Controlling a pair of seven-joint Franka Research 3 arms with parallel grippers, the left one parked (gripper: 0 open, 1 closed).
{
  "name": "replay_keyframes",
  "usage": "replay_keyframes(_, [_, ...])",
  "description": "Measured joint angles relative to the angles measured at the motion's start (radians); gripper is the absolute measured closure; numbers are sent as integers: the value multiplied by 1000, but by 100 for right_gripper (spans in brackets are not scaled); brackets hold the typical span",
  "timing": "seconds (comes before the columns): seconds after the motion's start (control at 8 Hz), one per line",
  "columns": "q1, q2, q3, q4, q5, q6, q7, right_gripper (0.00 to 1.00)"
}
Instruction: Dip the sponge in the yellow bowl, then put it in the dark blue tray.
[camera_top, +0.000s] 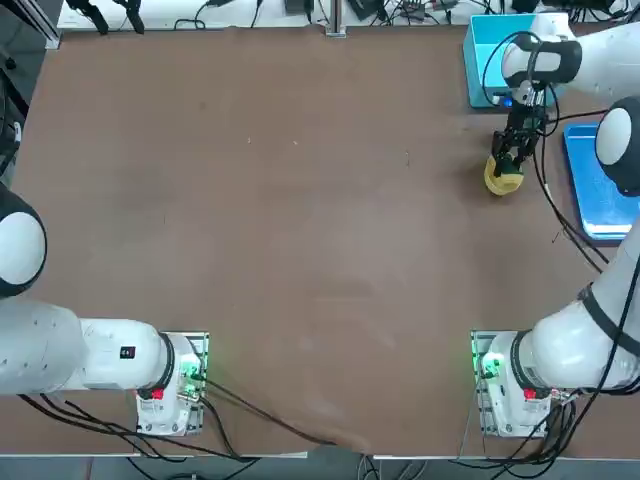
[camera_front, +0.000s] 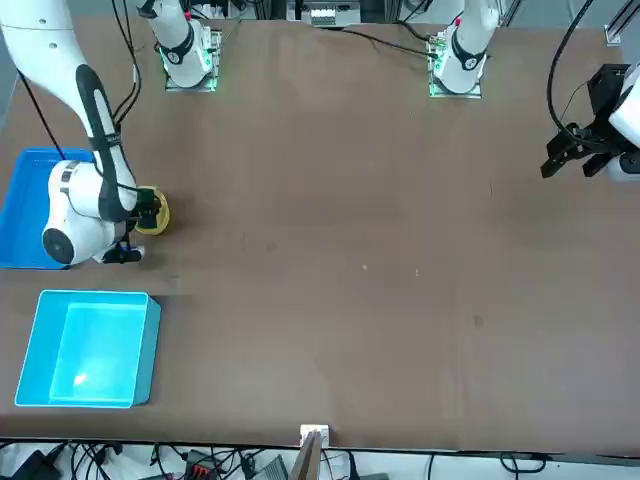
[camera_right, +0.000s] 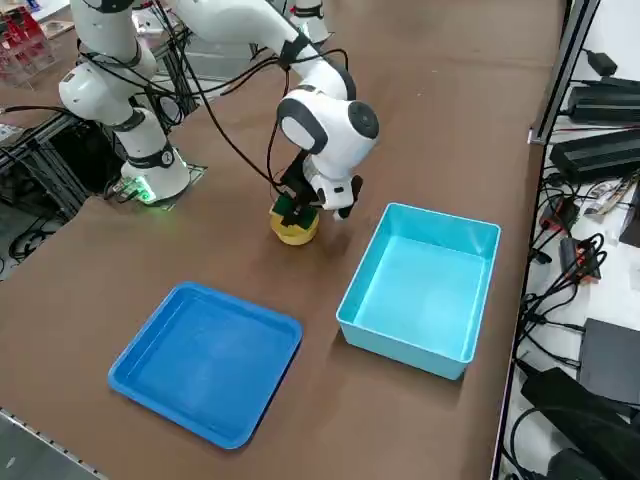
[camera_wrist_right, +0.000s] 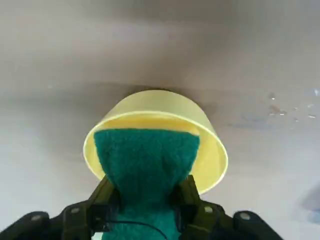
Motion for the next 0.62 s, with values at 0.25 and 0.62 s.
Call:
replay_keyframes(0.25, [0, -15, 0, 17, 0, -36, 0, 41])
replay_keyframes(0.62, [-2, -86, -3, 24, 0, -74, 0, 41])
